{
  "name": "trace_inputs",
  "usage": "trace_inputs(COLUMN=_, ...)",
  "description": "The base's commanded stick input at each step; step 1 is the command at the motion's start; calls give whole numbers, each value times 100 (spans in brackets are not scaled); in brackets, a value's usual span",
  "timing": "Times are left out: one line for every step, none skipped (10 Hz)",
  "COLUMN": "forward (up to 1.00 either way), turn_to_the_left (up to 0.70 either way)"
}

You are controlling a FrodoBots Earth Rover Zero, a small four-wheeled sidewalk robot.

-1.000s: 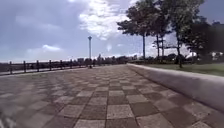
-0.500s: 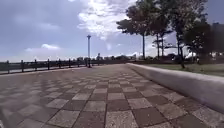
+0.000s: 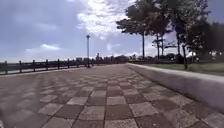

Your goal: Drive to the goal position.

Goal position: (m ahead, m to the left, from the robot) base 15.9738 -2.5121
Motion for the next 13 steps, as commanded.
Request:
trace_inputs(forward=45, turn_to_the_left=0)
trace_inputs(forward=45, turn_to_the_left=0)
trace_inputs(forward=45, turn_to_the_left=0)
trace_inputs(forward=45, turn_to_the_left=0)
trace_inputs(forward=45, turn_to_the_left=0)
trace_inputs(forward=45, turn_to_the_left=0)
trace_inputs(forward=45, turn_to_the_left=0)
trace_inputs(forward=45, turn_to_the_left=0)
trace_inputs(forward=45, turn_to_the_left=0)
trace_inputs(forward=45, turn_to_the_left=0)
trace_inputs(forward=45, turn_to_the_left=0)
trace_inputs(forward=45, turn_to_the_left=0)
trace_inputs(forward=45, turn_to_the_left=0)
